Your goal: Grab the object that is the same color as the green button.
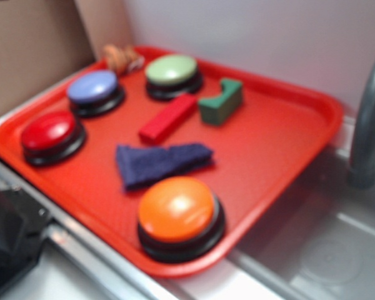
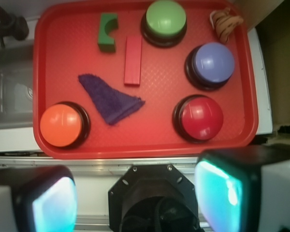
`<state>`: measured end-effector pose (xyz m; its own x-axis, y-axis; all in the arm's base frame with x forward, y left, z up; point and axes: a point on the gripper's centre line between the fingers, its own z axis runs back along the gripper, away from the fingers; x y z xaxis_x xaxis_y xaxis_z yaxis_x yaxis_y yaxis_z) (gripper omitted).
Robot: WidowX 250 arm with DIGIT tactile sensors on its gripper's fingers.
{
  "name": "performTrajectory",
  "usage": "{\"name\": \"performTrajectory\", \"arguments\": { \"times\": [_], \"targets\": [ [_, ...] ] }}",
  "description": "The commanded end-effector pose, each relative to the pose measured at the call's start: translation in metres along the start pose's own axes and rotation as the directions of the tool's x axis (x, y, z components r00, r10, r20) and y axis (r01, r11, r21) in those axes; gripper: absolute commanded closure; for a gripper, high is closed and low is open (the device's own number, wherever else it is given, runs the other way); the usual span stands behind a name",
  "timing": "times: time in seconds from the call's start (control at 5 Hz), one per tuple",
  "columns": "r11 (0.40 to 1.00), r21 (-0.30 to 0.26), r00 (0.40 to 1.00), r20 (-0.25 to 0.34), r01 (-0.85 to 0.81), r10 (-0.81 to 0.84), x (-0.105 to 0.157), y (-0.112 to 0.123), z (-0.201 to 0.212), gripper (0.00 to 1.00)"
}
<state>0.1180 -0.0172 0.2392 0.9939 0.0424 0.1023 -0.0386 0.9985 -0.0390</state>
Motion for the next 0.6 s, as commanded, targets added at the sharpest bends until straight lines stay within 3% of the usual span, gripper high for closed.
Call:
{"name": "performTrajectory", "arguments": {
  "times": [0.0,0.4],
  "targets": [
    [0.998,0.021,0.997,0.055,-0.062,0.061,0.05,-0.011,-0.023,0.0],
    [0.985,-0.011,0.979,0.113,-0.17,0.17,0.11,-0.025,-0.072,0.0]
  ]
}}
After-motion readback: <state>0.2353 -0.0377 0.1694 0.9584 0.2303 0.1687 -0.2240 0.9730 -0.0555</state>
